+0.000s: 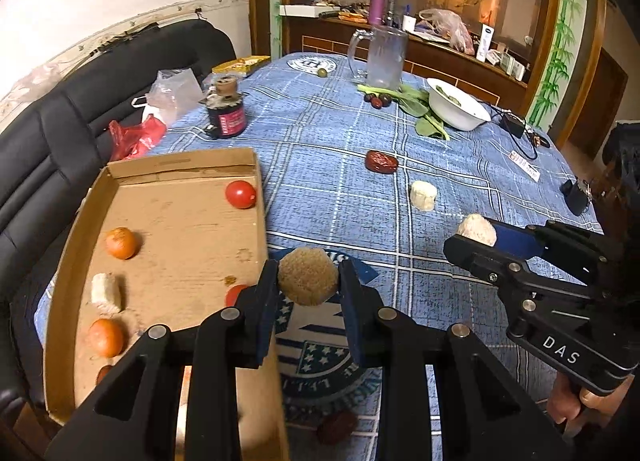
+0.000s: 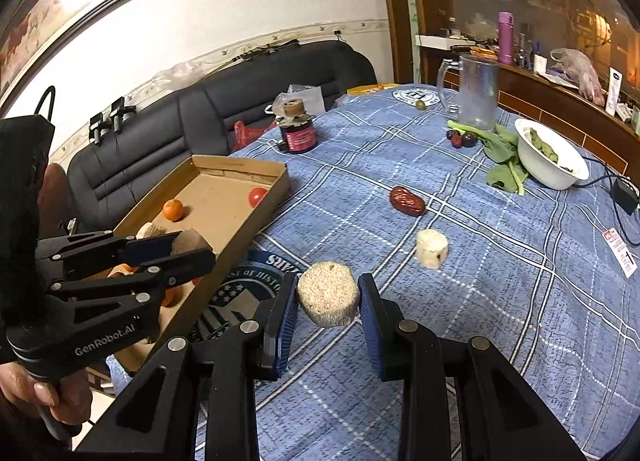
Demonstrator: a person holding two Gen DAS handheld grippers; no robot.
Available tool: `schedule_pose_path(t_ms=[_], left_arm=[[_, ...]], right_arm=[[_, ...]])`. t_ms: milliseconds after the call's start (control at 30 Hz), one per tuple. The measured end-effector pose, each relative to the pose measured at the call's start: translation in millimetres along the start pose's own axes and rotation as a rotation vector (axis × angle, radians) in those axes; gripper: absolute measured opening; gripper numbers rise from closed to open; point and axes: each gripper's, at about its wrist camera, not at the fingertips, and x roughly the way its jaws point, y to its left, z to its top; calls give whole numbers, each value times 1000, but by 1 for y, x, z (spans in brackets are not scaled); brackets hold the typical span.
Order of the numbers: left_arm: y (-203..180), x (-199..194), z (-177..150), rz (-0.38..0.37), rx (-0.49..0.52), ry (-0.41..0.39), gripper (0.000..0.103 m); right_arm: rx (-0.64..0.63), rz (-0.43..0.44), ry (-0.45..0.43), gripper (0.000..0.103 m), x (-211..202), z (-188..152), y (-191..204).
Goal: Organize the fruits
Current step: 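Carry both yam slices in left and right tools over tray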
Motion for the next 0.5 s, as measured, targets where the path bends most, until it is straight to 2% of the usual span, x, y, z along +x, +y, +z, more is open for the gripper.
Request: schedule_pose_path(t_ms=[500], left_arm=[[34,-23,-12,49,-46,-43,27]], right_arm=[[-67,33,1,30,0,5,40]])
